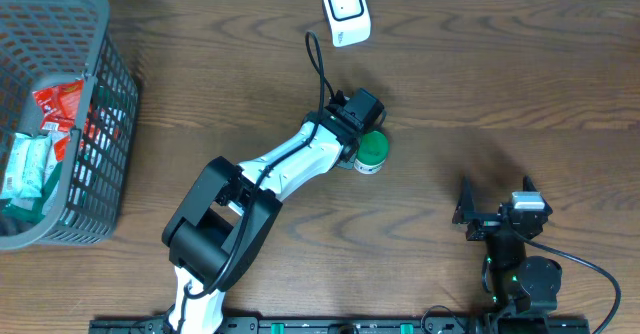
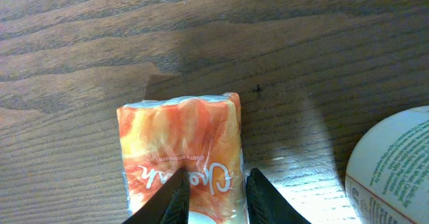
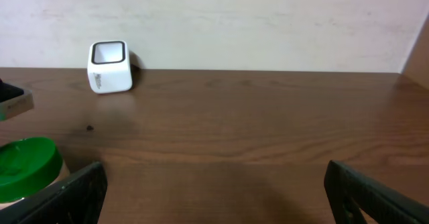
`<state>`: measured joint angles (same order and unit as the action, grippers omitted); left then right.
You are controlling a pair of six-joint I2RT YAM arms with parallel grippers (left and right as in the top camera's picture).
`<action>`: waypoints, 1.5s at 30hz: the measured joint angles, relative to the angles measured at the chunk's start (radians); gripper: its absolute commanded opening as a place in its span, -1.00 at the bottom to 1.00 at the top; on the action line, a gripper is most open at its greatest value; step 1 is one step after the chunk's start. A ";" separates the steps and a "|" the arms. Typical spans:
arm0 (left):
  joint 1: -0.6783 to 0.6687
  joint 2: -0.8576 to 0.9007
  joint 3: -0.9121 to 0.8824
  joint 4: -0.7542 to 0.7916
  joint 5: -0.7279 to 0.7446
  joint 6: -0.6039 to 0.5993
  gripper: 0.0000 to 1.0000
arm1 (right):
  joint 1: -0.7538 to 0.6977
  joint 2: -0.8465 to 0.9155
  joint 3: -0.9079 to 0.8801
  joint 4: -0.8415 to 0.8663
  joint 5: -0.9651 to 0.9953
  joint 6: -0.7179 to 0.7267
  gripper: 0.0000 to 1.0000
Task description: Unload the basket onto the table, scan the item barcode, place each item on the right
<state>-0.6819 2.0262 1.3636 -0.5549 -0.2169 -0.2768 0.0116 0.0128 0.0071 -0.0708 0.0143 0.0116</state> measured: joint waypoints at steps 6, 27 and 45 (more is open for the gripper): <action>-0.001 0.008 0.000 0.005 0.000 -0.013 -0.17 | 0.000 0.000 0.000 0.000 0.000 0.000 0.99; -0.003 0.014 0.000 0.002 -0.011 -0.034 -0.40 | 0.000 0.000 0.000 0.000 0.000 0.000 0.98; -0.006 0.011 -0.020 0.029 -0.020 -0.038 -0.36 | 0.000 0.000 0.000 0.000 0.000 0.000 0.98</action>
<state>-0.6876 2.0373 1.3437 -0.5255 -0.2371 -0.3145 0.0116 0.0128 0.0071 -0.0708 0.0139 0.0116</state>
